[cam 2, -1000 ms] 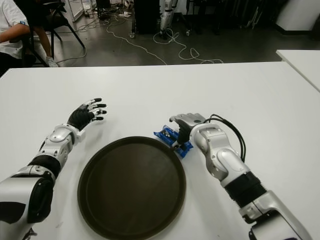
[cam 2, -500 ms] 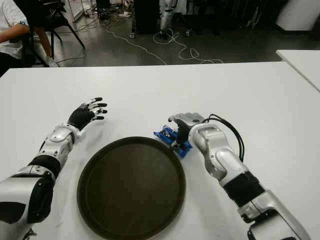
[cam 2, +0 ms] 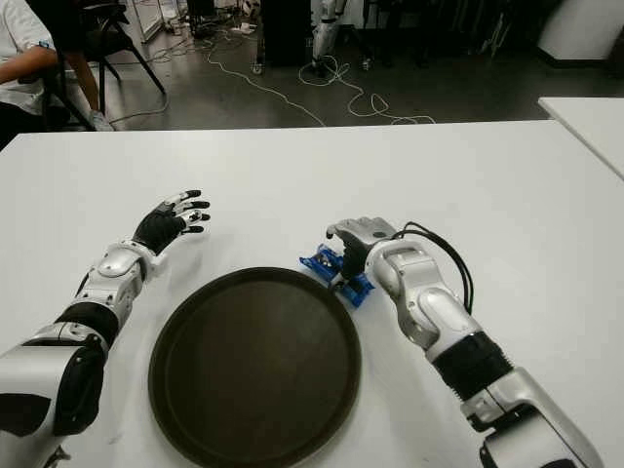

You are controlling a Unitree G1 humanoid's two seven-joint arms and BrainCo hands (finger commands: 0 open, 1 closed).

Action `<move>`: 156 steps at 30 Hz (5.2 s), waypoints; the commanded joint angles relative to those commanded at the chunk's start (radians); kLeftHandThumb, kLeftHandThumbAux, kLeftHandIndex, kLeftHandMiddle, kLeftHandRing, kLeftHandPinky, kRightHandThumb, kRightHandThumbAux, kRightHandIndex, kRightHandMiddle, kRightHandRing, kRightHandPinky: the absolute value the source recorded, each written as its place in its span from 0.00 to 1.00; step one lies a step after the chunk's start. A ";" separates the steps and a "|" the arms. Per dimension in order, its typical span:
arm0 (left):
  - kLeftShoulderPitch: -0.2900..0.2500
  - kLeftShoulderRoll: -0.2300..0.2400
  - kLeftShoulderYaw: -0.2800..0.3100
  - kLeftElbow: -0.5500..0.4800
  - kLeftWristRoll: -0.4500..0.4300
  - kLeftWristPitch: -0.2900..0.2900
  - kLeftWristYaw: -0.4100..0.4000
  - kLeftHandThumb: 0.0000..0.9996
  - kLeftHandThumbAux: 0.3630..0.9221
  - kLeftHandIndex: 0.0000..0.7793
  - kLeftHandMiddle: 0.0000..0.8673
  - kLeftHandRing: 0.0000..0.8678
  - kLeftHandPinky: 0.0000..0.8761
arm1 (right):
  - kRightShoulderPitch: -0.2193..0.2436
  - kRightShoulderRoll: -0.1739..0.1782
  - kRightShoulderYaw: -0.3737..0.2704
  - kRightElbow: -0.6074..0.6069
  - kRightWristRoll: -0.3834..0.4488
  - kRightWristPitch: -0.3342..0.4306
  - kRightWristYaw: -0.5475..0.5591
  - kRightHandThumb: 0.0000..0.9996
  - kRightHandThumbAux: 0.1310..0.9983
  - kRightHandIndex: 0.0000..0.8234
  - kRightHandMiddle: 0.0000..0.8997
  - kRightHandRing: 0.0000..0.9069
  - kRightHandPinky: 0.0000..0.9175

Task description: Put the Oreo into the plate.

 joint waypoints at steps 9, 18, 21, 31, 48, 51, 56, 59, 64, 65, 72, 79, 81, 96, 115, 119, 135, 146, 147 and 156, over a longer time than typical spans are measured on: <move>-0.001 0.000 0.003 -0.001 -0.004 0.006 -0.001 0.00 0.60 0.17 0.25 0.27 0.28 | 0.001 0.017 0.001 0.006 -0.002 0.019 -0.003 0.00 0.65 0.27 0.26 0.30 0.34; 0.001 0.002 0.004 -0.001 -0.003 0.007 0.005 0.00 0.61 0.18 0.25 0.27 0.29 | 0.004 0.020 0.007 -0.003 -0.009 0.036 0.002 0.00 0.65 0.26 0.26 0.29 0.33; 0.001 0.003 0.002 -0.003 -0.001 0.005 0.005 0.00 0.61 0.18 0.25 0.27 0.29 | 0.006 0.020 0.003 0.009 -0.001 0.029 -0.015 0.00 0.65 0.26 0.26 0.29 0.32; 0.002 0.006 0.000 -0.004 0.000 0.003 0.002 0.00 0.55 0.18 0.25 0.27 0.30 | -0.004 0.023 0.006 0.031 0.004 0.025 -0.016 0.00 0.64 0.25 0.25 0.28 0.31; 0.001 0.005 0.013 -0.003 -0.013 0.011 -0.006 0.00 0.61 0.17 0.25 0.27 0.30 | -0.017 0.025 0.009 0.059 0.003 0.019 -0.036 0.00 0.66 0.25 0.26 0.29 0.31; 0.001 0.007 0.014 -0.003 -0.013 0.011 -0.010 0.00 0.59 0.17 0.24 0.27 0.30 | -0.020 0.027 0.006 0.060 0.007 0.026 -0.031 0.00 0.66 0.24 0.25 0.28 0.30; 0.001 0.012 0.009 -0.003 -0.005 0.004 -0.013 0.00 0.55 0.17 0.25 0.27 0.30 | -0.033 0.026 -0.003 0.073 0.010 0.038 -0.017 0.00 0.66 0.20 0.22 0.25 0.26; 0.002 0.012 0.008 -0.003 -0.004 0.001 -0.014 0.00 0.54 0.17 0.25 0.27 0.30 | -0.039 0.025 -0.005 0.089 0.012 0.034 -0.021 0.00 0.66 0.19 0.22 0.24 0.25; 0.003 0.012 0.010 -0.002 -0.006 0.001 -0.015 0.00 0.56 0.17 0.25 0.27 0.31 | -0.038 0.027 -0.004 0.107 0.010 0.027 -0.043 0.00 0.67 0.19 0.22 0.24 0.24; 0.003 0.012 0.011 -0.002 -0.007 0.002 -0.014 0.00 0.57 0.17 0.25 0.27 0.31 | -0.039 0.026 -0.004 0.108 0.010 0.026 -0.044 0.00 0.67 0.19 0.21 0.23 0.23; 0.001 0.015 0.003 -0.002 0.002 0.008 -0.003 0.00 0.53 0.18 0.25 0.27 0.30 | -0.048 0.015 -0.004 0.120 0.011 0.006 -0.044 0.00 0.66 0.16 0.19 0.21 0.21; 0.001 0.016 -0.002 -0.001 0.005 0.010 0.003 0.00 0.55 0.17 0.24 0.26 0.29 | -0.049 0.013 -0.005 0.117 0.006 0.006 -0.042 0.00 0.67 0.19 0.22 0.24 0.23; 0.001 0.016 -0.002 -0.001 0.004 0.009 0.001 0.00 0.54 0.17 0.24 0.26 0.29 | -0.049 0.013 -0.006 0.117 0.006 0.008 -0.042 0.00 0.66 0.19 0.22 0.24 0.23; 0.000 0.018 0.001 -0.003 -0.004 0.019 -0.007 0.00 0.52 0.17 0.25 0.26 0.28 | -0.049 0.004 -0.007 0.102 0.007 0.009 -0.022 0.00 0.64 0.16 0.20 0.22 0.22; 0.004 0.019 -0.010 -0.009 0.003 0.008 0.002 0.00 0.54 0.17 0.25 0.27 0.30 | -0.049 0.004 -0.003 0.119 0.008 0.001 -0.020 0.00 0.67 0.20 0.22 0.24 0.23; 0.005 0.020 -0.013 -0.009 0.003 0.006 0.003 0.00 0.52 0.17 0.24 0.27 0.29 | -0.048 -0.003 0.001 0.124 0.003 -0.025 -0.048 0.00 0.72 0.24 0.25 0.26 0.26; 0.004 0.020 -0.018 -0.009 0.004 0.004 0.003 0.00 0.49 0.16 0.24 0.27 0.29 | -0.044 -0.031 -0.007 0.141 -0.001 -0.157 -0.200 0.67 0.70 0.51 0.67 0.65 0.61; 0.001 0.018 -0.013 -0.009 -0.004 0.004 -0.004 0.00 0.50 0.17 0.24 0.27 0.30 | -0.035 -0.021 -0.034 0.171 0.027 -0.178 -0.290 0.69 0.70 0.51 0.68 0.66 0.62; 0.001 0.018 -0.012 -0.008 -0.004 0.004 -0.004 0.00 0.51 0.17 0.25 0.27 0.30 | -0.034 -0.019 -0.035 0.171 0.028 -0.173 -0.291 0.69 0.70 0.51 0.68 0.66 0.62; 0.003 0.017 -0.005 -0.007 -0.011 0.011 -0.008 0.00 0.57 0.17 0.24 0.26 0.29 | -0.040 -0.019 -0.033 0.168 0.031 -0.157 -0.269 0.69 0.70 0.51 0.66 0.65 0.61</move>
